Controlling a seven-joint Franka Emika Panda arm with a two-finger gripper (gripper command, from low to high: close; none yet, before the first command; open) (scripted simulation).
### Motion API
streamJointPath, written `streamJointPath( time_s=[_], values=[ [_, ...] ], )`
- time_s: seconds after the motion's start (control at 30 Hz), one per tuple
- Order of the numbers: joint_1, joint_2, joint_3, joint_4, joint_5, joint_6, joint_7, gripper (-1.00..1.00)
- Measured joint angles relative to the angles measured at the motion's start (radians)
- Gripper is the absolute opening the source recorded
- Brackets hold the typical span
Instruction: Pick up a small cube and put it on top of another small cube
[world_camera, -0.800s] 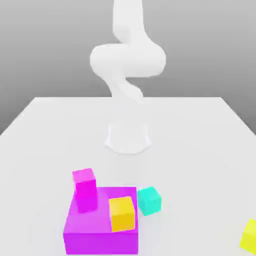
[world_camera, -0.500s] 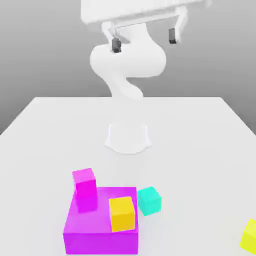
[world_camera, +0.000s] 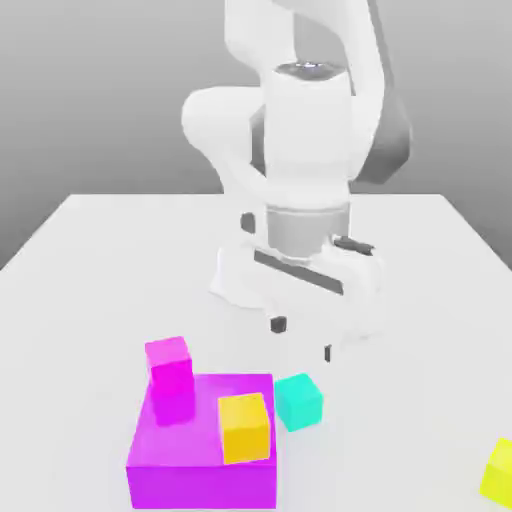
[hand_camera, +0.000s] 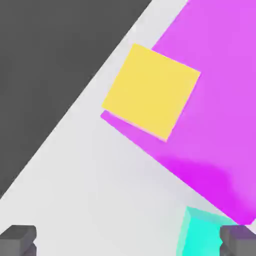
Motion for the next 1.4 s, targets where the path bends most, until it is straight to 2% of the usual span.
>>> streamJointPath(
  time_s=[0.07, 0.13, 0.23, 0.33, 0.37, 0.57, 0.63, 0.77, 0.83, 0.87, 0.93, 1.3, 1.4],
  values=[
    [-0.004, 0.054, 0.009, -0.040, -0.034, 0.039, 0.112, 0.00],
    [-0.010, 0.119, 0.002, -0.055, -0.110, 0.087, 0.210, 0.00],
    [0.042, 0.230, -0.094, -0.040, -0.278, 0.169, 0.344, 0.00],
    [0.171, 0.337, -0.247, -0.018, -0.381, 0.256, 0.424, 0.00],
    [0.203, 0.367, -0.284, -0.012, -0.398, 0.280, 0.438, -1.00],
    [0.221, 0.381, -0.303, -0.009, -0.404, 0.295, 0.443, -1.00],
    [0.189, 0.348, -0.267, -0.016, -0.387, 0.267, 0.429, -1.00],
    [0.119, 0.214, -0.153, -0.045, -0.214, 0.163, 0.301, -1.00],
    [0.139, 0.140, -0.146, -0.059, -0.127, 0.106, 0.239, -1.00],
    [0.148, 0.114, -0.139, -0.064, -0.118, 0.092, 0.217, -1.00],
    [0.156, 0.087, -0.139, -0.031, -0.117, 0.041, 0.251, -1.00],
    [0.005, 0.026, -0.192, 0.289, -0.078, -0.354, 0.725, -1.00],
    [-0.011, 0.077, -0.196, 0.317, -0.092, -0.333, 0.799, -1.00]
  ],
)
